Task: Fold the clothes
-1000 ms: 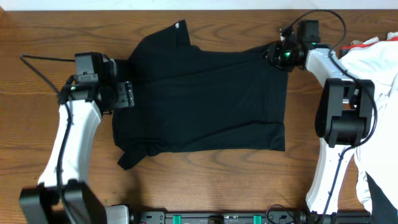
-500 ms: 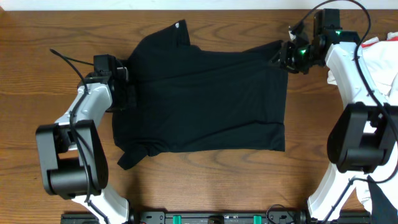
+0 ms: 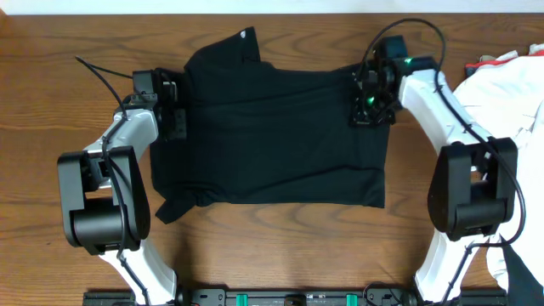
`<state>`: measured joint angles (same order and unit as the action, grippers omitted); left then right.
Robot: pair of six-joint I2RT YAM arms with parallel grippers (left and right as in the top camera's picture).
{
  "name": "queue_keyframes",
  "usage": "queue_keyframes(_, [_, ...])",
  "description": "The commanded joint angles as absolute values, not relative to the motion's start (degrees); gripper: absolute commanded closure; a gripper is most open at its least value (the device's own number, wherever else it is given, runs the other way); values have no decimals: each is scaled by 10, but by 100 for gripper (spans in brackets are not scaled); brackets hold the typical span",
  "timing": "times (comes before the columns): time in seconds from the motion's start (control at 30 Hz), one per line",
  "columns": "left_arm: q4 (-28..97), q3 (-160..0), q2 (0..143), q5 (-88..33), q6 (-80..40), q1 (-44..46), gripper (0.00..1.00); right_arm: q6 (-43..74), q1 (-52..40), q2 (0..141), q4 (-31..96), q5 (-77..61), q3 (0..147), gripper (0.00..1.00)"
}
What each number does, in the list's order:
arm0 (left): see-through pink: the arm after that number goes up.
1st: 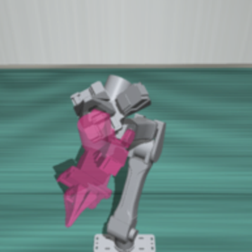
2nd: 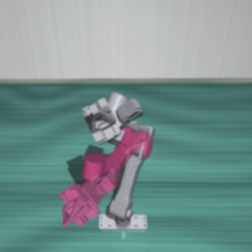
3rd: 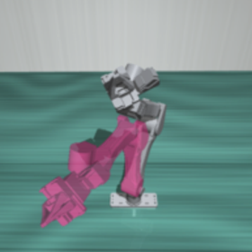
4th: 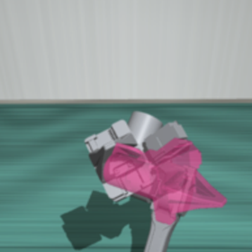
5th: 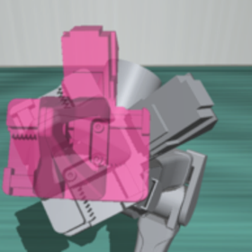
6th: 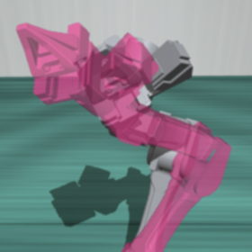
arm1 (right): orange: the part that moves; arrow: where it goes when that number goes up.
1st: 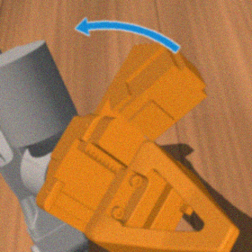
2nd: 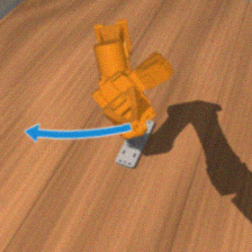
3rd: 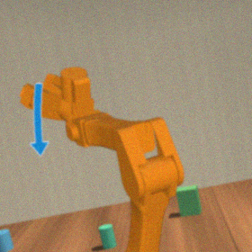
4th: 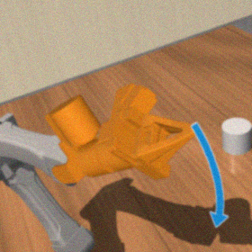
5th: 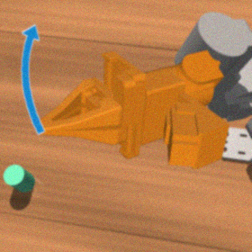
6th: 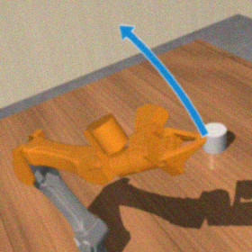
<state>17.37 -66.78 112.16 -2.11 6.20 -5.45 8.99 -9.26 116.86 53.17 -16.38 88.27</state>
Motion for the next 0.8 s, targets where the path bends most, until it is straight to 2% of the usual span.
queue_keyframes(0.0, [171,-653,1165,26,63,-57,45,124,-99,1174,472,-109,817,99])
queue_keyframes(0.17, [168,-653,1165,22,59,-57,44,133,-98,1174,320,-109,718,99])
queue_keyframes(0.33, [161,-654,1165,22,57,-57,44,133,-98,1174,226,-93,673,98])
queue_keyframes(0.5, [131,-660,1165,20,50,-57,44,155,-93,1176,168,-19,673,97])
queue_keyframes(0.77, [117,-734,1165,-32,47,-57,44,175,-55,1176,129,-53,695,97])
